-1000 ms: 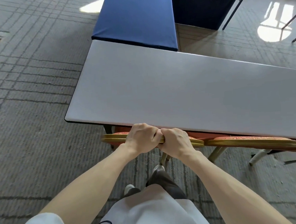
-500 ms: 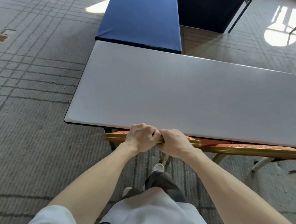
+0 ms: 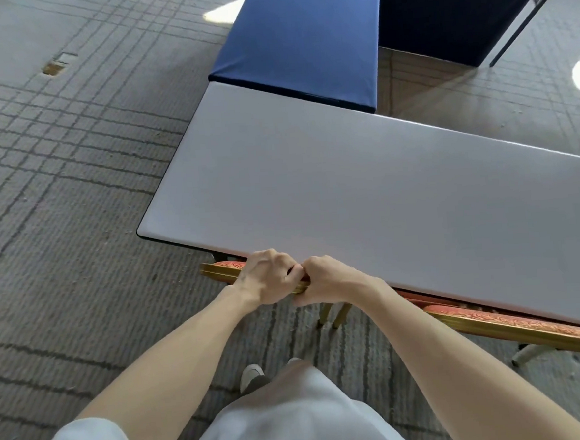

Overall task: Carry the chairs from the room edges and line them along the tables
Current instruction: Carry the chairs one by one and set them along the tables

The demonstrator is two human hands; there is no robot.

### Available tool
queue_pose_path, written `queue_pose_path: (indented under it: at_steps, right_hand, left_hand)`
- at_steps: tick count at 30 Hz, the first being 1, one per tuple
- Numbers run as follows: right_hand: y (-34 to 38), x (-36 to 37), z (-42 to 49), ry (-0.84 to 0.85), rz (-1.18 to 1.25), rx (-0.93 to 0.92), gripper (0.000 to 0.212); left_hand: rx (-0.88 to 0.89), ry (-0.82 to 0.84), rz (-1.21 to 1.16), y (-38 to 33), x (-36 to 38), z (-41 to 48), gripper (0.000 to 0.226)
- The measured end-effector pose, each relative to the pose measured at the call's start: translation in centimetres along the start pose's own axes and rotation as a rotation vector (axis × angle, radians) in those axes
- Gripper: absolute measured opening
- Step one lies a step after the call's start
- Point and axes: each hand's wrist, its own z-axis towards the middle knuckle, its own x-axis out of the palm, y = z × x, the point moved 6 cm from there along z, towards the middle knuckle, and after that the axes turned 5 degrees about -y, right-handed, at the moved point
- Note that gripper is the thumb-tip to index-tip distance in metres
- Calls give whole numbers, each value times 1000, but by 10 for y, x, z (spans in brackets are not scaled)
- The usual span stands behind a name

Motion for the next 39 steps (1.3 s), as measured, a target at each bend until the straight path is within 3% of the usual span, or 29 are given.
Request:
queue_pose_path:
  at_steps: [3,5,8,11,16,21,29,39]
  right_hand:
    - [3,-12,9,148,2,7,36]
    - [12,-26,17,158,17,-14,32]
    - [46,-65,36,41,88,-110,21]
    - [89,-98,60,-146,135,-192,23]
    - [187,-139,124,-372,253,-287,17]
    - [283,-173,197,-476,356,-319,30]
    - [461,-256,306,-691,342,-334,48]
    - [562,-415,435,-854,329,-323,49]
  left_hand:
    - [-48,96,-28,0,-5,1,52]
    - [-95,136,-82,5,-18,5,56]
    - [-157,3,-117,23,-65,10,56]
    - [-224,-147,-70,54,-120,11,47]
    - [-391,-399,-27,148,-220,5,36]
    - [-462,-481,-149,246,-310,2,33]
    - [-413,-498,-353,416,-495,9,42]
    - [-330,-556,-475,557,-666,130,43]
